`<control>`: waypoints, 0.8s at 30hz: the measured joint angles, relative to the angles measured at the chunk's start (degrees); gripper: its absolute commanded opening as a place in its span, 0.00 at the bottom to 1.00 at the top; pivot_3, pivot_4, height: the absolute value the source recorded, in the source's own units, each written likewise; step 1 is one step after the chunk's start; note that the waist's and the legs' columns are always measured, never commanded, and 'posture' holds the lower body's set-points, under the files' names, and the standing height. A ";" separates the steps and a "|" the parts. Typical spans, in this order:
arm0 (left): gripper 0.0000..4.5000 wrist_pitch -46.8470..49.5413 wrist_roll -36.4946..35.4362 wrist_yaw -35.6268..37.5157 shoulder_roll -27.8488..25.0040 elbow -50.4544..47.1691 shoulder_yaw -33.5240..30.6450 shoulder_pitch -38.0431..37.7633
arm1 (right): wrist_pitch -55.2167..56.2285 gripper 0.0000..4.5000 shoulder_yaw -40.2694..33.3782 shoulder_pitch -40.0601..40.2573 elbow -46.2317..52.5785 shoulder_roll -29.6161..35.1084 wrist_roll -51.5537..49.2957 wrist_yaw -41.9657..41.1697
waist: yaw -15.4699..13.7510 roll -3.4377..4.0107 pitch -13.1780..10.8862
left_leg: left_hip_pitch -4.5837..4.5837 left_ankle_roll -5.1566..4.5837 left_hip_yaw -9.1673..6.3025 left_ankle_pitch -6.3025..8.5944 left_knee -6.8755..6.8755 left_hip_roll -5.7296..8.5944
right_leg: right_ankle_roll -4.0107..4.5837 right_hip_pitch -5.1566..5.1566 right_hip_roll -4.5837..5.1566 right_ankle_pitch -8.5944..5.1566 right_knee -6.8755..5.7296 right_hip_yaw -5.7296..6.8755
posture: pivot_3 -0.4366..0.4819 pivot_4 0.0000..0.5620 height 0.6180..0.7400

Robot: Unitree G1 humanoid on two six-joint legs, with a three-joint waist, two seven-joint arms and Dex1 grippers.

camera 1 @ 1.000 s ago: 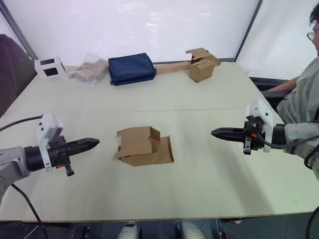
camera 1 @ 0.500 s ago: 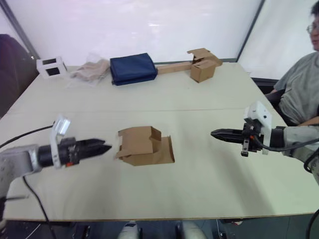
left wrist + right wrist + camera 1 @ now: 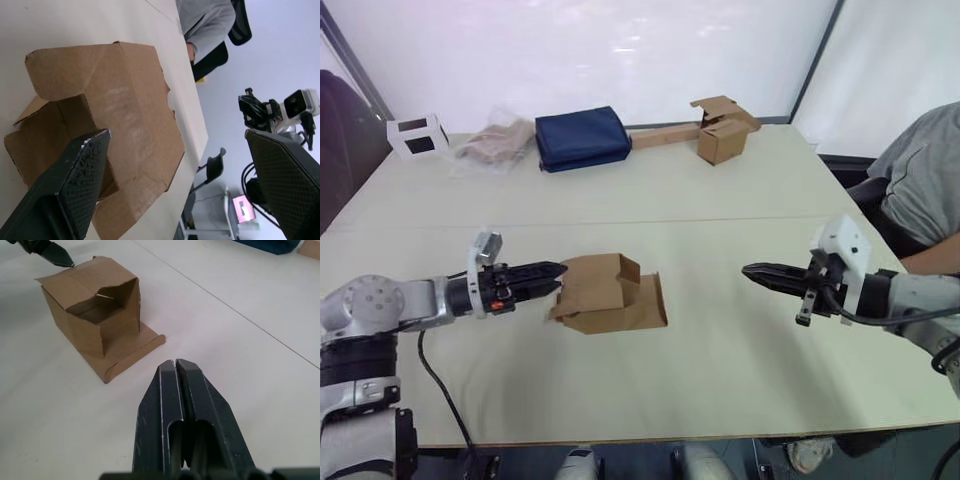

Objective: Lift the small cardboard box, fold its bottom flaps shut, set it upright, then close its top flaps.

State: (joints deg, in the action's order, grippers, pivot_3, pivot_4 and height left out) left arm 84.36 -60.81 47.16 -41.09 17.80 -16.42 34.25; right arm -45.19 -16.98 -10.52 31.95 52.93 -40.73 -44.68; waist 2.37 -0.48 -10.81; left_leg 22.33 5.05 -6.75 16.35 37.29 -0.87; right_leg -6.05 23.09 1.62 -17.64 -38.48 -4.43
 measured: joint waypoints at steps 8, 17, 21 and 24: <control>0.98 -0.82 2.94 1.43 0.66 1.18 2.10 1.29 | -1.04 0.00 -2.69 2.65 2.78 -0.10 -1.50 2.75 | 0.17 0.00 0.00 | 0.00 0.00 0.00 0.00 -0.01 0.01 | 0.00 0.01 0.00 0.00 0.00 -0.01 | 0.48 0.27 1.00; 0.98 0.08 3.70 1.82 -1.18 -0.20 1.67 0.16 | -1.04 0.00 -2.54 2.87 2.77 -0.10 -2.25 3.32 | 0.09 0.00 0.00 | 0.01 0.00 0.01 0.00 0.00 0.01 | 0.00 0.00 0.02 0.00 0.01 -0.02 | 0.48 0.27 1.00; 0.98 -1.32 4.59 1.71 0.54 -0.54 2.11 -0.28 | -0.64 0.00 -1.41 1.61 2.62 -0.10 -2.21 3.19 | 0.03 0.00 0.00 | 0.00 0.01 0.00 0.00 0.01 0.01 | 0.00 -0.01 0.02 0.00 0.00 -0.01 | 0.48 0.27 1.00; 0.98 -3.58 6.22 2.09 2.03 -0.02 3.32 -0.26 | -0.47 0.00 -0.72 0.37 2.18 -0.08 -2.06 2.75 | 0.07 0.00 0.00 | 0.00 0.01 0.00 0.00 0.01 0.01 | 0.00 -0.01 0.02 0.00 0.00 -0.01 | 0.48 0.27 1.00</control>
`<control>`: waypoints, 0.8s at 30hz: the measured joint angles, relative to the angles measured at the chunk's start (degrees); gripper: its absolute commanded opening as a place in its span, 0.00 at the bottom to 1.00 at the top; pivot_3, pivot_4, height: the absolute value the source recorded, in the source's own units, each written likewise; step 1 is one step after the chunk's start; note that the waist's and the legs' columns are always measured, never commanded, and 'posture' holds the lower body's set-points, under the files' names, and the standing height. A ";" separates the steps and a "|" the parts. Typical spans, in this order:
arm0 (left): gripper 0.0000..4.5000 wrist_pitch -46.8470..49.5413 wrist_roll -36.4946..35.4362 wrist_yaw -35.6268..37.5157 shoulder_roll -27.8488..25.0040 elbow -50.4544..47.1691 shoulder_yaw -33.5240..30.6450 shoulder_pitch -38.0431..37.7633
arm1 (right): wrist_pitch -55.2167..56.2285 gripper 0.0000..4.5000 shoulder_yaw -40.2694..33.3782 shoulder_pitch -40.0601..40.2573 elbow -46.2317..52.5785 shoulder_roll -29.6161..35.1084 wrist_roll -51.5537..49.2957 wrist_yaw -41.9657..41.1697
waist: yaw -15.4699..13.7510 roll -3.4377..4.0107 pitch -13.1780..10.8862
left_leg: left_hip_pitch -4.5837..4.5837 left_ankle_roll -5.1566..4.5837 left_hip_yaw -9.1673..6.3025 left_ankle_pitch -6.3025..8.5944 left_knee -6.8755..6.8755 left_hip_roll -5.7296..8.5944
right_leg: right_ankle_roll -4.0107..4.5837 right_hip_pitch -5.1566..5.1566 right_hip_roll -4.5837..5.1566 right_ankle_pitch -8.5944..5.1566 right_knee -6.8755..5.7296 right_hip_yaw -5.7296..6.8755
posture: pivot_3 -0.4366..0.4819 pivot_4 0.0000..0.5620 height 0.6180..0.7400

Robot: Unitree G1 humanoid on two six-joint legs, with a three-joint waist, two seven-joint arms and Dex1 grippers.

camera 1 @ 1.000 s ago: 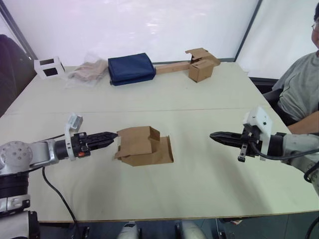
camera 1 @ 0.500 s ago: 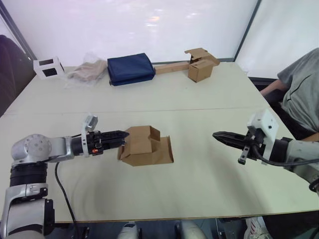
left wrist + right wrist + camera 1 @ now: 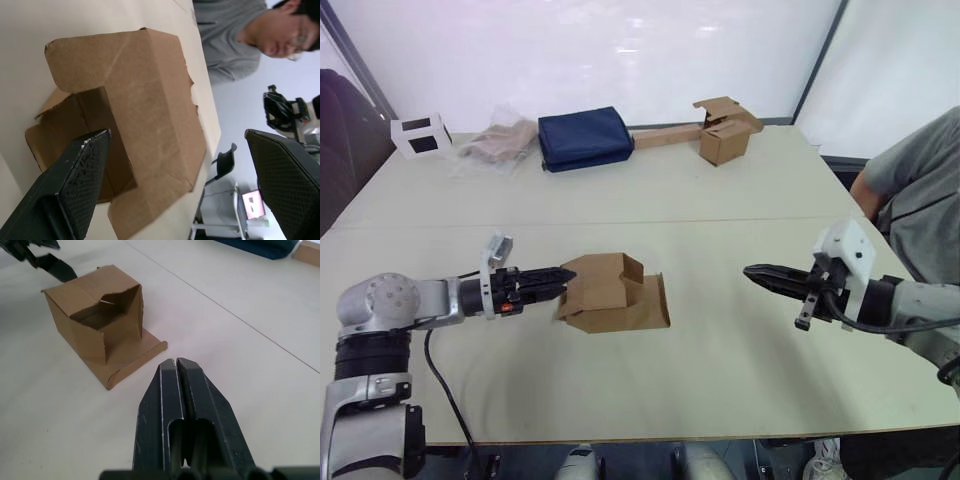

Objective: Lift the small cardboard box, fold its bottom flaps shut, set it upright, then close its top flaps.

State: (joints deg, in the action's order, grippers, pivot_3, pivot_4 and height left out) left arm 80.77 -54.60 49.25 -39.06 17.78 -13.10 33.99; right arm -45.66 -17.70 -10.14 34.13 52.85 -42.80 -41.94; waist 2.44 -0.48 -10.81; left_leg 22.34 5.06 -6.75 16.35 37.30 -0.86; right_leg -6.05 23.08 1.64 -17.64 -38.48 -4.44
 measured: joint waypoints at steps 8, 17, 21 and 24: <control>0.98 -3.30 2.72 2.18 4.45 3.50 1.68 0.86 | 0.01 0.00 0.51 -0.85 -0.74 0.12 0.42 -0.18 | -0.03 0.00 0.00 | 0.01 0.00 0.00 0.00 0.00 0.00 | 0.00 0.00 0.00 0.00 0.00 0.00 | 0.48 0.27 1.00; 0.98 -4.89 4.64 4.38 5.49 6.14 2.95 2.47 | 0.00 0.00 0.51 -0.06 -0.60 0.12 0.98 0.05 | 0.02 0.00 0.00 | 0.00 0.00 0.00 0.00 0.00 0.00 | 0.00 0.01 -0.01 0.00 0.00 0.00 | 0.48 0.27 1.00; 0.98 -5.28 5.43 5.30 5.93 6.88 3.24 3.18 | 0.00 0.00 0.49 0.37 -0.28 0.04 0.99 0.64 | 0.00 0.00 0.00 | 0.01 0.00 0.00 0.00 0.00 0.00 | 0.00 0.01 -0.01 0.00 0.00 0.00 | 0.48 0.27 1.00; 0.98 -5.28 5.67 5.64 6.01 6.96 3.25 3.81 | 0.01 0.00 0.49 0.41 -0.13 0.02 0.98 1.00 | -0.02 0.00 0.00 | 0.01 0.00 0.00 0.00 0.01 0.00 | 0.00 0.01 -0.01 0.00 0.00 0.00 | 0.48 0.27 1.00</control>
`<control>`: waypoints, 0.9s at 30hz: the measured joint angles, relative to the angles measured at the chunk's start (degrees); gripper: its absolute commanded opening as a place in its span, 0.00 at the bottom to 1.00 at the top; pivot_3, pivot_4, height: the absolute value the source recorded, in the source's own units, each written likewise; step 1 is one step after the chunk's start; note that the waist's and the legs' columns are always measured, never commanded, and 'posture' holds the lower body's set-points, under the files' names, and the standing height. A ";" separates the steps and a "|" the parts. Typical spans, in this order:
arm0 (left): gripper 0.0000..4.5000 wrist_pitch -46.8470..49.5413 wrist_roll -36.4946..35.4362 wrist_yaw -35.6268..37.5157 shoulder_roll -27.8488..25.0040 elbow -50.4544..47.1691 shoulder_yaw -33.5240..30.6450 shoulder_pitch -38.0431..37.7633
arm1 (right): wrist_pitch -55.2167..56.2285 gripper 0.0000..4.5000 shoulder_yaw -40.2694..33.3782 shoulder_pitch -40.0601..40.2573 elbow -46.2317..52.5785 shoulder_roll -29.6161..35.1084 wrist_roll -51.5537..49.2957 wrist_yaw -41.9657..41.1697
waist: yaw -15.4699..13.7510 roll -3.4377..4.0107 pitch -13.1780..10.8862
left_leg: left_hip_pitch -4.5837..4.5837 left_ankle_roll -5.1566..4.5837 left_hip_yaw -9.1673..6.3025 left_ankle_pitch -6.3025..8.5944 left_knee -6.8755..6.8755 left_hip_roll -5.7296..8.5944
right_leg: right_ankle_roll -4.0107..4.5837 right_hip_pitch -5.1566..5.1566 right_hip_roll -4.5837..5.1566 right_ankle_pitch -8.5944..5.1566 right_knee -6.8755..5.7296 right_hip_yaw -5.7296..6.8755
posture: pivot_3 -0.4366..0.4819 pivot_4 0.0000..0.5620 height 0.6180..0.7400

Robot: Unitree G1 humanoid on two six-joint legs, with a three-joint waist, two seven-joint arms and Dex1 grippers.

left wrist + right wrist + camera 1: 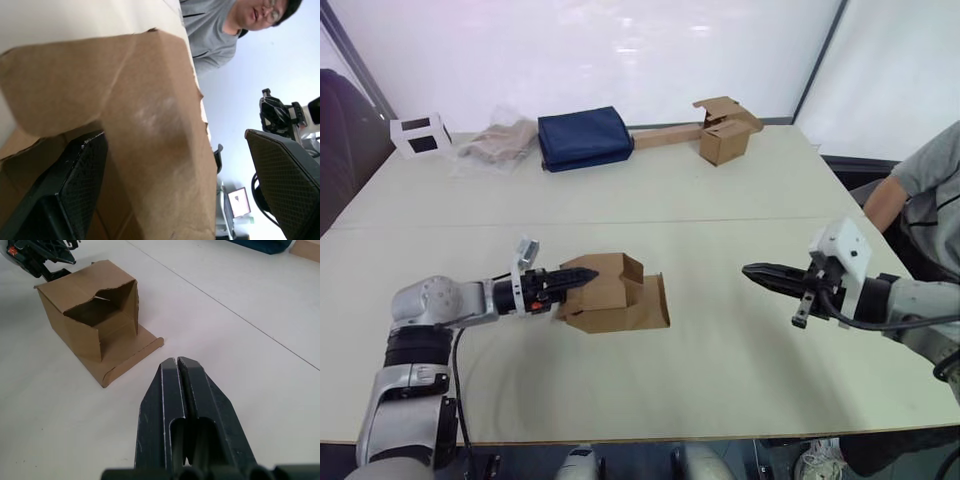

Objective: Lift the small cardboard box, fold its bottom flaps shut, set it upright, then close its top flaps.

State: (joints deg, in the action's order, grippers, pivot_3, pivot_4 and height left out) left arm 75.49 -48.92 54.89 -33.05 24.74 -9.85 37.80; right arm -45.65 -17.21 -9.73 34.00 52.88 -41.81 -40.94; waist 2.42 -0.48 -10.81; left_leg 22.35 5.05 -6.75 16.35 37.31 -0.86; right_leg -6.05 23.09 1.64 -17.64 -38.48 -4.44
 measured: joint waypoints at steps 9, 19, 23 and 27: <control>0.20 0.02 0.90 1.02 0.41 0.40 0.02 0.64 | 0.00 0.00 0.00 0.23 0.26 -0.09 -0.02 0.93 | 0.04 0.00 0.00 | 0.00 0.00 0.00 0.00 0.00 0.00 | 0.00 0.00 0.00 0.00 0.00 0.00 | 0.48 0.27 1.00; 0.01 1.80 0.59 1.57 0.35 -0.30 -0.89 0.36 | 0.02 0.00 0.00 0.24 0.56 -0.15 -0.06 1.35 | 0.05 0.00 0.00 | 0.00 0.00 0.00 0.00 0.00 0.00 | 0.00 0.00 0.00 0.00 0.00 0.00 | 0.48 0.27 1.00; 0.01 4.17 -1.56 -0.27 0.39 -5.15 -3.60 -0.56 | 0.02 0.00 0.00 0.21 0.56 -0.79 -0.35 1.72 | 0.04 0.00 0.00 | 0.00 0.00 -0.01 0.00 0.00 -0.01 | 0.00 0.00 0.00 0.00 -0.01 0.00 | 0.48 0.27 1.00; 0.01 1.03 -3.30 -1.47 1.25 -14.09 -6.52 -1.12 | 0.02 0.00 0.00 -0.61 0.54 -2.78 -1.17 2.93 | -0.01 -0.01 0.00 | 0.01 0.01 0.00 0.00 0.00 -0.01 | 0.00 0.00 0.03 0.00 0.00 -0.01 | 0.48 0.27 1.00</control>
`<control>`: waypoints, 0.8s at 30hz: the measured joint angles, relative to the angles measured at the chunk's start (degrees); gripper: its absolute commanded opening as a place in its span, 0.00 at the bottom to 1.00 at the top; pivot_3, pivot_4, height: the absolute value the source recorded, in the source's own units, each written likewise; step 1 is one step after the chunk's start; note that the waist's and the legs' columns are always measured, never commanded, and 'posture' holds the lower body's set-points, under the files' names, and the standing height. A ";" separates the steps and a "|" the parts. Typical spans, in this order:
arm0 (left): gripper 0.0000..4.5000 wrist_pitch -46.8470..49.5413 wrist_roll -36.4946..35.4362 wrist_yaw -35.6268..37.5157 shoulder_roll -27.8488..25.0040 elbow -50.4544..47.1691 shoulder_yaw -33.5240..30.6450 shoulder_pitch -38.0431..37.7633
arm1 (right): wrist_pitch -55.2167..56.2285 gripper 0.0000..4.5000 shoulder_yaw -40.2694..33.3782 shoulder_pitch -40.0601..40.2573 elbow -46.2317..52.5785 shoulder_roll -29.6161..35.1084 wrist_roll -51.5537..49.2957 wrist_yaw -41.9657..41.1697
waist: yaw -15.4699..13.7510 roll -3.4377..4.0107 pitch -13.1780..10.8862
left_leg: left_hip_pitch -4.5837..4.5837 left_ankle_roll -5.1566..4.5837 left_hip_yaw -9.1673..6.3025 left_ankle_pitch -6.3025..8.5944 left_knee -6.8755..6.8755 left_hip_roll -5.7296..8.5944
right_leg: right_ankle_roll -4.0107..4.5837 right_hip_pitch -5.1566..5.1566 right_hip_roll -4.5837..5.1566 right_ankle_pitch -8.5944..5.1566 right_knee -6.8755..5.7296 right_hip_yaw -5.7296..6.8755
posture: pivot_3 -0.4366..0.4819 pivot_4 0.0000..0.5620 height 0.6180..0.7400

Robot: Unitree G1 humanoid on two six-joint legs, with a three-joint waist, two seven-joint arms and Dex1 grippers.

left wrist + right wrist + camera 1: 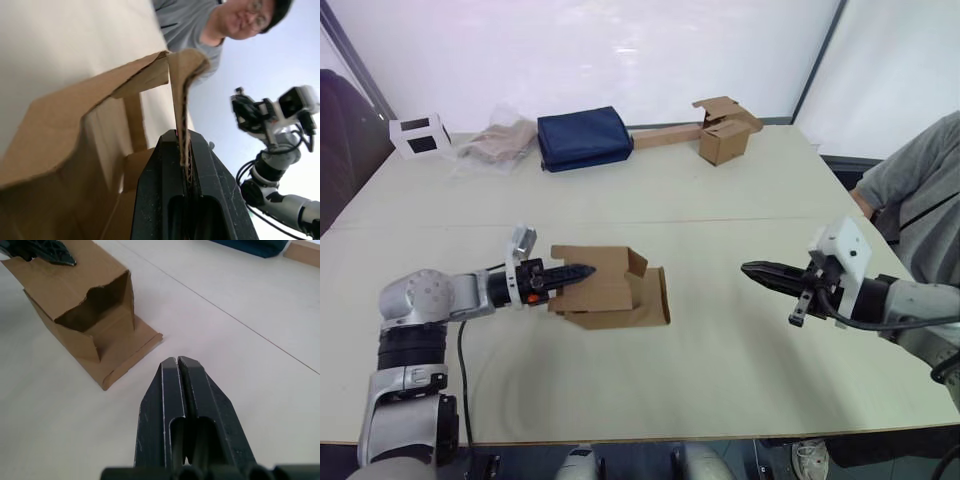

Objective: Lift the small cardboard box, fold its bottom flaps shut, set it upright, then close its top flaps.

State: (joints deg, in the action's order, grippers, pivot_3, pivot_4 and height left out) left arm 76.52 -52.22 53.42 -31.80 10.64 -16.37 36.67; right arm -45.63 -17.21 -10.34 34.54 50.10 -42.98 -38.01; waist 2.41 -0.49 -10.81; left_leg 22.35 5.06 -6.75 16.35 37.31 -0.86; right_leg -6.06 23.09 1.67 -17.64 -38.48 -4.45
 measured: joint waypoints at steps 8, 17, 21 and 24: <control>0.01 -21.08 5.74 4.70 -1.06 -12.07 4.02 0.03 | 0.40 0.00 0.26 -7.48 -3.27 -5.67 0.14 5.92 | -0.03 0.03 0.02 | -0.02 0.05 0.03 -0.03 -0.05 0.00 | 0.00 0.00 -0.01 0.00 0.02 -0.01 | 0.48 0.27 1.00; 0.01 -39.26 14.38 9.15 -0.89 -11.98 9.86 1.19 | -1.40 0.00 1.75 -17.89 -8.24 -16.56 -0.86 16.65 | 0.10 0.03 0.01 | 0.00 0.04 0.03 -0.02 -0.08 -0.01 | 0.00 0.03 -0.03 0.00 0.03 -0.02 | 0.48 0.27 1.00; 0.01 -40.69 14.76 9.79 -0.78 -11.24 10.67 2.56 | -2.52 0.00 5.59 -20.76 -9.09 -21.29 -0.57 19.99 | 0.17 0.03 0.01 | 0.00 0.03 0.03 -0.02 -0.09 -0.01 | 0.00 0.04 -0.04 0.00 0.02 -0.02 | 0.48 0.27 1.00; 0.01 -41.14 15.10 10.13 -0.61 -9.93 11.14 4.25 | -2.53 0.00 10.49 -21.69 -10.53 -24.31 1.69 21.33 | 0.24 0.03 0.01 | 0.01 0.03 0.02 -0.02 -0.08 -0.01 | 0.01 0.08 -0.06 0.00 -0.01 -0.02 | 0.48 0.27 1.00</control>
State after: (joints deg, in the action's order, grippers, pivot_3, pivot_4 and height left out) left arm 35.39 -37.12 63.55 -32.41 0.72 -5.23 40.92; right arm -48.16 -6.73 -32.04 24.01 25.79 -41.29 -16.67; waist 2.65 -0.46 -10.80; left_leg 22.36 5.09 -6.73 16.33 37.22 -0.87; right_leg -6.05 23.17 1.61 -17.63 -38.48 -4.47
